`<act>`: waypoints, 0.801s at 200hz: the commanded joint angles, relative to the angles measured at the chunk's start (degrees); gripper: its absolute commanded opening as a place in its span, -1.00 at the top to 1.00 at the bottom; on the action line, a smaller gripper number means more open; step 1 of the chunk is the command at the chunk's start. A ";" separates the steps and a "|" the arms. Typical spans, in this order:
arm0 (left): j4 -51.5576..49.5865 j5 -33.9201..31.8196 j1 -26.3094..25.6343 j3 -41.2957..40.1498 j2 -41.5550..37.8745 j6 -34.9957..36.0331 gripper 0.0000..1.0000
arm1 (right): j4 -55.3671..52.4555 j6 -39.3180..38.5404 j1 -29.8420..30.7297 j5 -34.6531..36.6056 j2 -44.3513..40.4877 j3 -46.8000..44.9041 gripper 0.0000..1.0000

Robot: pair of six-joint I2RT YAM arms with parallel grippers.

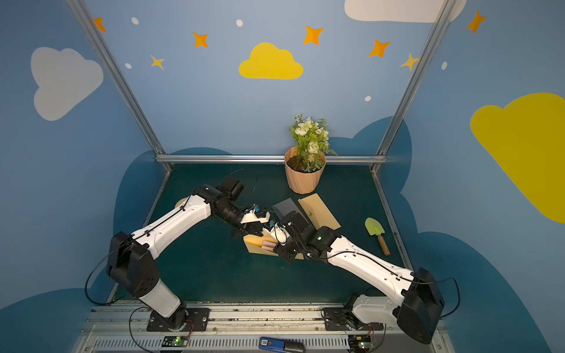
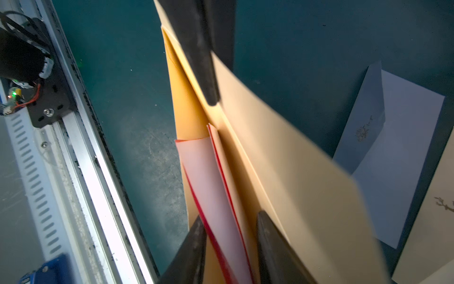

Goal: Fold the letter paper in half and place it into the envelope
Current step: Place the letter paper in the envelope.

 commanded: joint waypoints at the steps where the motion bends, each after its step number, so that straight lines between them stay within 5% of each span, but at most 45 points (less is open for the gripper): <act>1: -3.30 -1.64 -0.19 0.55 1.75 0.75 0.92 | 4.91 2.44 -0.33 -2.90 -1.95 0.26 0.21; 43: -3.95 -1.81 -0.19 1.14 2.45 0.81 0.92 | 6.24 4.20 -1.26 -4.94 -2.99 -0.47 0.13; 70: -4.42 -1.91 -0.12 1.24 3.08 0.72 0.93 | 7.24 5.68 -2.48 -6.80 -3.39 -0.93 0.65; 83: -4.63 -1.91 -0.11 1.65 3.25 0.72 0.93 | 7.43 5.93 -2.62 -7.22 -3.24 -0.93 0.74; 127: -5.71 -2.12 -0.19 2.55 3.95 0.57 0.92 | 7.87 7.23 -2.91 -7.59 -3.29 -0.84 0.19; 160: -5.56 -2.50 -0.12 2.55 4.32 -0.29 0.93 | 8.17 8.38 -3.95 -8.88 -4.95 -1.19 0.11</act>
